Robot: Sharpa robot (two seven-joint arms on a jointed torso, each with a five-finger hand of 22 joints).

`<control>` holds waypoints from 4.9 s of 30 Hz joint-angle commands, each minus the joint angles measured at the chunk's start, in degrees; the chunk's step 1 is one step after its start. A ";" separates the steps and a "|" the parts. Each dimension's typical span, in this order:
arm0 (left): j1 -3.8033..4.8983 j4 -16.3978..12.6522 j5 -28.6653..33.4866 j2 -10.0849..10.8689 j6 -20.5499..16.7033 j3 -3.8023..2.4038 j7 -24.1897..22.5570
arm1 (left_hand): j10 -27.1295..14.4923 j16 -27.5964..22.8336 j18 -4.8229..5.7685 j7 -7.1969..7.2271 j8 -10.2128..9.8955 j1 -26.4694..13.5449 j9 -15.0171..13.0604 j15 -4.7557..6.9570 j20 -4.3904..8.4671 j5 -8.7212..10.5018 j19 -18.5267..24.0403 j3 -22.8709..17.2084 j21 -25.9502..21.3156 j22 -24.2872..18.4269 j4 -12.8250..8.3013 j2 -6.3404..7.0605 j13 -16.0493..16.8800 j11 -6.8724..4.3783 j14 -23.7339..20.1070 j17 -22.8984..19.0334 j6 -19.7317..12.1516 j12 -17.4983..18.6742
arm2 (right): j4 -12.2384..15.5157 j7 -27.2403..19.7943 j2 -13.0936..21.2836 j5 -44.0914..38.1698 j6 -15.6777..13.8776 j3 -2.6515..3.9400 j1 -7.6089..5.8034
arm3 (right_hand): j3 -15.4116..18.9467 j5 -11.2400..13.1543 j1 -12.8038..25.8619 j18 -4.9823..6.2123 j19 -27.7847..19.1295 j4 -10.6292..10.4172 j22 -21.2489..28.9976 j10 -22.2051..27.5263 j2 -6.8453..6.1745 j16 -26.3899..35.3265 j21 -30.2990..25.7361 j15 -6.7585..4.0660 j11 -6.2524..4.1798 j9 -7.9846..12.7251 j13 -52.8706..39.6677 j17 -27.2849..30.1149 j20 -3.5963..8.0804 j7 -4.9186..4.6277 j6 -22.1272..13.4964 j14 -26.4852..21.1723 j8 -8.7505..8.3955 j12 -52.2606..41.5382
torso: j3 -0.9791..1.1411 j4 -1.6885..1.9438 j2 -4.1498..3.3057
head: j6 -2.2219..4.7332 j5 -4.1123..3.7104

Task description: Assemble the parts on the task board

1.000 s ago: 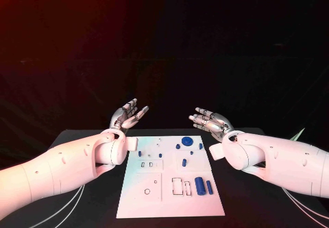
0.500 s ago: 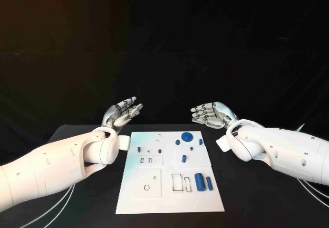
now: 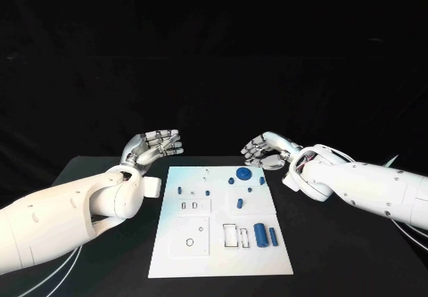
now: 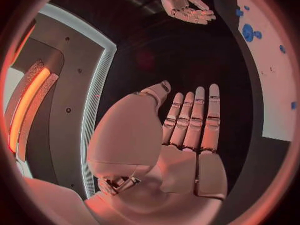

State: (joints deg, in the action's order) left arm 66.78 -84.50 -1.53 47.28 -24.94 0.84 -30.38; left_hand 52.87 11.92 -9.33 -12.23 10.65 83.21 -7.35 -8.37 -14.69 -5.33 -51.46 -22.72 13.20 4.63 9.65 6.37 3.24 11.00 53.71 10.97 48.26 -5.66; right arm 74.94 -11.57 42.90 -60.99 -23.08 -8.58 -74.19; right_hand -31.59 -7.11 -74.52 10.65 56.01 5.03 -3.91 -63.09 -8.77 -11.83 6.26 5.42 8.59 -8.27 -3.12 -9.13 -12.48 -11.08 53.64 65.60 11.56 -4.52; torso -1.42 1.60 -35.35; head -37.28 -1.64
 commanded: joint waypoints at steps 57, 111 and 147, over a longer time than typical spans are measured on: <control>2.26 -11.36 -1.31 6.07 2.60 -1.34 0.02 | 4.57 3.28 -0.93 -0.41 1.32 -1.75 -1.67 1.34 2.68 -0.31 -6.53 -3.75 6.99 4.02 -1.59 2.33 0.67 -1.02 3.71 6.19 0.97 1.22 | -4.28 15.17 -5.78 -26.11 8.74 0.14 -0.65 | 1.12 -0.85 0.51 -6.24 26.05 -6.74 -64.13 -1.72 -4.57 -65.26 66.42 -4.99 -3.18 -8.62 -3.16 -61.57 6.46 2.24 2.32 21.16 -1.42 0.72 | -1.13 3.71 -7.31 | 1.23 -2.88; 2.40 -10.57 -1.29 6.16 2.97 -1.34 0.70 | 4.58 3.33 -0.86 -0.40 1.32 -1.60 -1.79 1.35 2.81 -0.27 -6.32 -4.08 7.76 4.48 -2.10 2.04 0.66 -1.01 3.38 6.82 0.98 1.55 | -5.43 20.01 -9.63 -26.46 -3.52 0.55 -0.47 | -4.40 -0.65 -0.74 -6.70 26.34 -5.97 -68.56 -9.09 -0.05 -67.39 69.76 -6.38 -5.00 -13.94 -4.44 -61.79 7.54 3.89 7.49 21.03 3.61 0.61 | -1.22 3.91 -8.05 | 1.91 -3.09; 2.85 -10.11 -1.29 5.10 2.96 -1.33 0.82 | 4.56 3.31 -0.83 -0.42 1.30 -1.56 -1.80 1.34 2.83 -0.24 -6.24 -4.11 7.91 4.57 -2.24 2.05 0.65 -0.99 3.28 6.93 0.95 1.61 | -13.98 20.96 -18.88 -27.60 -3.82 0.61 0.52 | -4.34 -0.66 -0.47 -6.73 26.35 -5.71 -68.71 -8.88 -0.44 -67.59 69.84 -6.35 -4.93 -14.34 -4.44 -61.99 7.56 3.78 7.15 21.08 3.75 0.83 | -1.33 4.22 -8.27 | 1.72 -2.25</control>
State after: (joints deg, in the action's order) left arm 69.51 -94.55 -2.79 52.52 -22.09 -0.44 -29.49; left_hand 57.27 14.42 -9.31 -12.48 11.01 82.01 -8.06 -7.26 -12.19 -5.32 -57.64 -25.47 20.37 8.04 6.89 7.57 3.33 9.96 57.61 17.00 49.25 -4.76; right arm 61.11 9.48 24.14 -88.45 -27.23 -7.99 -73.74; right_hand -33.00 -7.09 -74.50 5.61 81.58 -1.41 -71.69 -70.03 -11.74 -78.54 74.69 -0.64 4.41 -21.24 -6.41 -70.56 -5.11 -7.21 60.16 84.02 13.31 -3.54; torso -2.79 5.96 -43.60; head -35.49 -3.97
